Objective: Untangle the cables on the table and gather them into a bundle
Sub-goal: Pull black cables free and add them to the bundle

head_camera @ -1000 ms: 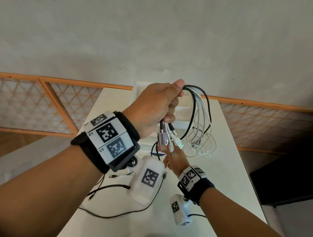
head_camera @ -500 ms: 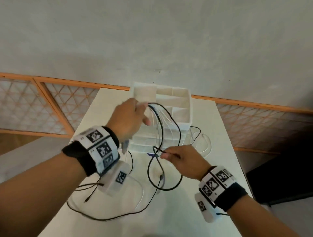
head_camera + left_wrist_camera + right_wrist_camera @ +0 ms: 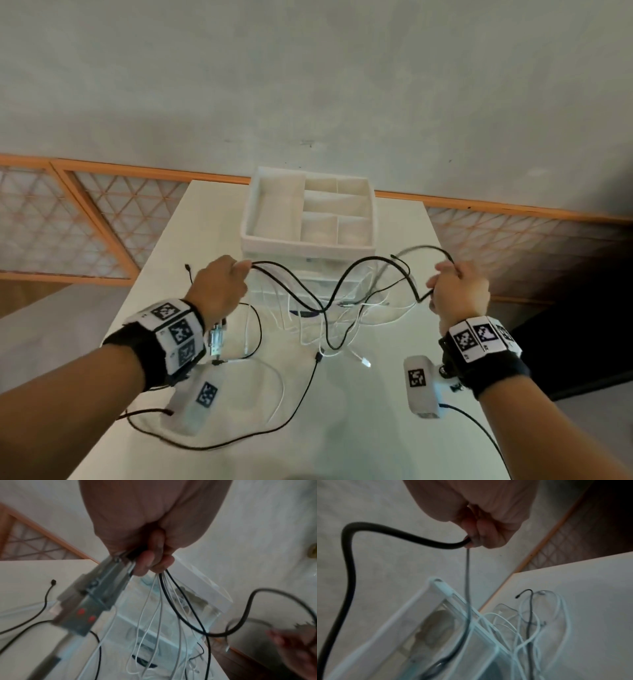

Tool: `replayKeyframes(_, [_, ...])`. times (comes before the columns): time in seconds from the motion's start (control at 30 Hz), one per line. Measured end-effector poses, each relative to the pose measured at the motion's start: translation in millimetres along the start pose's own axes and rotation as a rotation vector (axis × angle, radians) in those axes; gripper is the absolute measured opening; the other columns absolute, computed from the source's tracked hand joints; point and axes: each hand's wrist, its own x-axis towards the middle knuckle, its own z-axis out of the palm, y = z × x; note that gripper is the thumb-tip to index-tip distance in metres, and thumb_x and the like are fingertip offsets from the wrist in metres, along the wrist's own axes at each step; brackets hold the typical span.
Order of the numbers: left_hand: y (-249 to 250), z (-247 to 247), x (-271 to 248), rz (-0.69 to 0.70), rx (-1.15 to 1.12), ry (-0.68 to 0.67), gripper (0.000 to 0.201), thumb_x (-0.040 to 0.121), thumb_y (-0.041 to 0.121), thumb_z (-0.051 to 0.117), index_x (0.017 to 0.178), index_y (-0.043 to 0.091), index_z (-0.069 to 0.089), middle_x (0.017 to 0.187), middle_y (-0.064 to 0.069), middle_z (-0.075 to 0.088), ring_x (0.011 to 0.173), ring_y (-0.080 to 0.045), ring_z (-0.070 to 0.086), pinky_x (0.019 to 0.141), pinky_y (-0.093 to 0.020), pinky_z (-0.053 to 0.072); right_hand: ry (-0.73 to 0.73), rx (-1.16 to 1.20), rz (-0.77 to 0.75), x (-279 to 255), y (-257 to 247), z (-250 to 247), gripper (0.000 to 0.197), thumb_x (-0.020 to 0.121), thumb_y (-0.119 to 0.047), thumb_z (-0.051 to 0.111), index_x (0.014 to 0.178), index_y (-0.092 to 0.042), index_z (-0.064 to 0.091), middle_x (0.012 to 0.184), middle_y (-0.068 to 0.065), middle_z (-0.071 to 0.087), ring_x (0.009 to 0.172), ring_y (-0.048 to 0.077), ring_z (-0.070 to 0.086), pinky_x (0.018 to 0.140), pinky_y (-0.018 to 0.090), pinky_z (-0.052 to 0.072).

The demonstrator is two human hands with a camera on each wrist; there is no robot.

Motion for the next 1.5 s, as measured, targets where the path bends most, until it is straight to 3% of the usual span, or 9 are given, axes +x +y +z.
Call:
replayKeyframes(0.27, [30, -17, -9, 0.03, -0.242, 0.016, 0.033, 0.103, 0.032, 0.046, 0.086, 0.005, 0.053, 0.067, -0.005, 0.049, 0.047, -0.02, 0.036, 0.054, -0.033, 0.036, 0.03, 0.043, 0.047, 2, -1, 10, 0.021, 0.1, -0.038, 0.051, 0.113, -0.022, 0.055, 0.094, 0.004, 0.074, 0.064, 0.03, 0.068, 0.061, 0.038, 0.06])
replayKeyframes(0.4, [60, -24, -22, 0.107, -0.466, -0.079, 0.025, 0.103, 0.024, 0.049, 0.091, 0.003, 0.058, 0.052, 0.007, 0.04, 0.044, -0.012, 0.027, 0.048, -0.028, 0.024, -0.227, -0.153, -0.095, -5, -13, 12, 0.093, 0.072, -0.077, 0.064, 0.146, -0.029, 0.036, 0.145, 0.006, 0.047, 0.107, 0.023, 0.064, 0.099, 0.043, 0.05])
replayKeyframes(0.63, [117, -28, -55, 0.432, -0.397, -0.391, 0.026, 0.1, 0.029, 0.053, 0.09, 0.009, 0.065, 0.052, 0.013, 0.035, 0.047, -0.01, 0.025, 0.048, -0.026, 0.022, -0.729, -0.192, -0.601, -99, -79, 32, 0.054, 0.075, -0.055, 0.078, 0.122, -0.042, 0.055, 0.051, -0.014, 0.051, 0.046, 0.003, 0.046, 0.05, 0.014, 0.035])
replayKeyframes(0.77, [120, -52, -66, 0.546, -0.386, -0.43, 0.027, 0.092, 0.034, 0.056, 0.09, 0.012, 0.07, 0.058, 0.004, 0.034, 0.05, -0.013, 0.027, 0.045, -0.027, 0.023, -0.899, -0.383, -0.315, -75, -35, 45, 0.031, 0.087, -0.035, 0.073, 0.066, -0.014, 0.065, 0.045, -0.014, 0.05, 0.044, 0.002, 0.044, 0.056, 0.023, 0.037])
replayKeyframes(0.87, [90, -71, -62, 0.508, -0.148, -0.333, 0.024, 0.093, 0.042, 0.057, 0.089, 0.025, 0.074, 0.062, -0.001, 0.039, 0.05, -0.022, 0.033, 0.039, -0.026, 0.033, -0.881, -0.778, -0.264, -49, -3, 30, 0.036, 0.083, -0.041, 0.073, 0.056, -0.024, 0.057, 0.055, -0.012, 0.056, 0.061, 0.011, 0.058, 0.065, 0.028, 0.045])
replayKeyframes(1.07, [16, -42, -50, 0.307, 0.546, -0.551, 0.033, 0.104, 0.039, 0.041, 0.096, 0.022, 0.069, 0.07, 0.004, 0.054, 0.064, -0.011, 0.046, 0.065, -0.023, 0.038, -0.081, -0.619, -0.364, -12, -11, 12, 0.01, 0.085, -0.017, 0.063, 0.093, -0.02, 0.069, 0.082, 0.013, 0.067, 0.077, 0.033, 0.057, 0.068, 0.03, 0.04])
replayKeyframes(1.23, [-34, 5, -52, 0.135, 0.558, -0.254, 0.028, 0.103, 0.016, 0.043, 0.103, 0.016, 0.071, 0.07, 0.012, 0.048, 0.073, -0.018, 0.049, 0.055, -0.018, 0.031, -0.557, -0.697, -0.266, -55, 35, 29, 0.077, 0.084, -0.012, 0.068, 0.15, -0.029, 0.032, 0.113, 0.005, 0.059, 0.101, 0.028, 0.062, 0.094, 0.038, 0.05])
replayKeyframes(1.37, [-38, 14, -61, 0.044, 0.401, -0.168, 0.028, 0.104, 0.019, 0.04, 0.085, 0.022, 0.061, 0.069, 0.011, 0.047, 0.062, -0.013, 0.047, 0.05, -0.015, 0.029, -0.628, -0.725, -0.283, -113, 68, 45, 0.029, 0.089, -0.031, 0.062, 0.115, -0.02, 0.057, 0.096, 0.0, 0.069, 0.096, 0.025, 0.066, 0.082, 0.031, 0.05])
replayKeyframes(1.5, [-28, 15, -67, 0.068, 0.353, -0.201, 0.033, 0.098, 0.034, 0.053, 0.068, 0.024, 0.045, 0.064, 0.006, 0.05, 0.06, -0.011, 0.047, 0.054, -0.025, 0.03, -0.882, -0.97, -0.126, -147, 93, 85, 0.062, 0.084, -0.069, 0.052, 0.107, -0.014, 0.068, 0.111, 0.007, 0.07, 0.108, 0.03, 0.064, 0.09, 0.035, 0.051])
